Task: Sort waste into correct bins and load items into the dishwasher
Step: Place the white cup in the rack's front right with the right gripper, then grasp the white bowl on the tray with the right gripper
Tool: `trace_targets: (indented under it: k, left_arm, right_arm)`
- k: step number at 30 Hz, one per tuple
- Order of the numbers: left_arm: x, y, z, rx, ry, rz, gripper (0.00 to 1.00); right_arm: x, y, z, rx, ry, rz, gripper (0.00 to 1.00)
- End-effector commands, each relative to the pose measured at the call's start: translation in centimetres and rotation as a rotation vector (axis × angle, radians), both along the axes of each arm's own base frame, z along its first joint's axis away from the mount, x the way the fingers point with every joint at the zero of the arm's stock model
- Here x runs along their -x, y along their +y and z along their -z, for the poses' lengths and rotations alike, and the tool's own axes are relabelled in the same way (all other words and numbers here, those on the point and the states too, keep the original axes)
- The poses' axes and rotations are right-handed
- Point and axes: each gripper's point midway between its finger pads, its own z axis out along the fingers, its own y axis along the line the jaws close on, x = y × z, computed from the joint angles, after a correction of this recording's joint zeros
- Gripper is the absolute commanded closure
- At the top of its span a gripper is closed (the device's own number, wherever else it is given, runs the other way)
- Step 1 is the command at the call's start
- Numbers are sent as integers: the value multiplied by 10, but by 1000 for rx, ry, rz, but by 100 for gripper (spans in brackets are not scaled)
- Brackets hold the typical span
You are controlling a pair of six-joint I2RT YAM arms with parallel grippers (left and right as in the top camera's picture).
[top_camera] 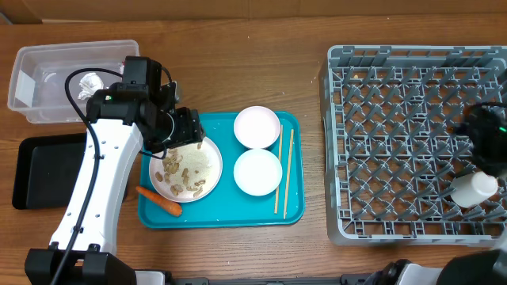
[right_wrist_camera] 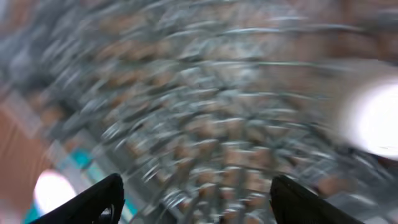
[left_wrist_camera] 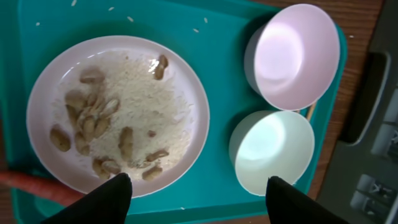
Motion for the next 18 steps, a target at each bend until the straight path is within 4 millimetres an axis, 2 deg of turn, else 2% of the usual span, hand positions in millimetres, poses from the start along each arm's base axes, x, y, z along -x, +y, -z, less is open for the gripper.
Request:
trace_targets:
  k: [1,7,12,16,18]
  left_arm:
    - [0,14,-7,-81,-30,-8,28]
    - [4,40,-3,-155,11,-145,23]
    - [8,65,-2,-147,41,-252,22]
    - [12,81,-1,-133,65,-313,19]
    - [14,84,-1,-136,71,-315,20]
  right_arm:
    - [-27,82,-35,-52,-190,-361,23]
    - [-37,196,-30,29,-212,-743,25]
    - [-27,261,-1,143,-143,-954,27]
    - [-22,303,39,147,-42,-1008,31]
    - [-20,315,58,140,8,-1021,37]
